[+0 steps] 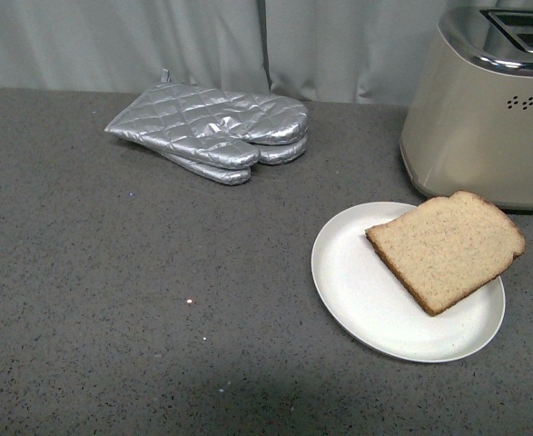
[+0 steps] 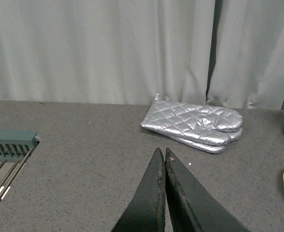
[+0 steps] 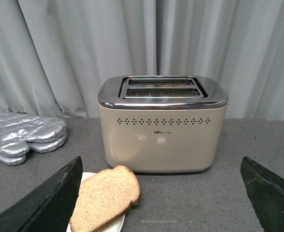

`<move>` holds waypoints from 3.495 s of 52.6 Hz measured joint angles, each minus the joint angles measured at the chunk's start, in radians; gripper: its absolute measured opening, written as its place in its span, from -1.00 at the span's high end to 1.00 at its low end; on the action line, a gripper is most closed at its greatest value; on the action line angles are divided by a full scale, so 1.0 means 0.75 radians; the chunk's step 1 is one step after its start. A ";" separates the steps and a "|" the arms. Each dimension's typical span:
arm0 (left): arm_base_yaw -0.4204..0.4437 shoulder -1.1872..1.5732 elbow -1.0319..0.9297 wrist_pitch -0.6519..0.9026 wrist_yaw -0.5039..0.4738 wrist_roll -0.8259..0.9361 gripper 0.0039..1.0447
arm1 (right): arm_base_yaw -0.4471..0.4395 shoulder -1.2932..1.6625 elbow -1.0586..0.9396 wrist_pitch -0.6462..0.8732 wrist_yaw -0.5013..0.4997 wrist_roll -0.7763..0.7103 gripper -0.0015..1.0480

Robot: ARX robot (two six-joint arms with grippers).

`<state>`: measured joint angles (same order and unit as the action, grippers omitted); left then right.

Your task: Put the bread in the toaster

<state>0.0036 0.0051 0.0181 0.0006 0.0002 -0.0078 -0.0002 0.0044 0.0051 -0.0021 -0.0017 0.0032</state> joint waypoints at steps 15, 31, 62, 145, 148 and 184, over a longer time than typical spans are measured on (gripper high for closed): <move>-0.001 -0.002 0.000 0.000 0.000 0.000 0.44 | -0.012 0.033 0.029 -0.079 -0.035 0.059 -0.82; -0.001 -0.002 0.000 0.000 0.001 0.001 -0.77 | -0.142 1.099 0.134 0.188 0.139 0.806 -0.82; -0.001 -0.002 0.000 0.000 0.001 0.004 -0.88 | -0.022 2.128 0.134 1.137 0.245 1.010 -0.82; -0.001 -0.002 0.000 0.000 0.001 0.004 -0.88 | 0.124 2.714 0.631 1.238 0.176 1.053 -0.82; -0.001 -0.002 0.000 0.000 0.001 0.004 -0.88 | 0.130 2.716 0.642 1.230 0.177 1.053 -0.82; -0.001 -0.002 0.000 0.000 0.001 0.004 -0.88 | 0.158 2.772 0.736 1.161 0.211 1.070 -0.82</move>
<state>0.0032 0.0040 0.0181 0.0006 0.0010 -0.0048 0.1181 2.0834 0.5571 0.8688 0.1562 0.8059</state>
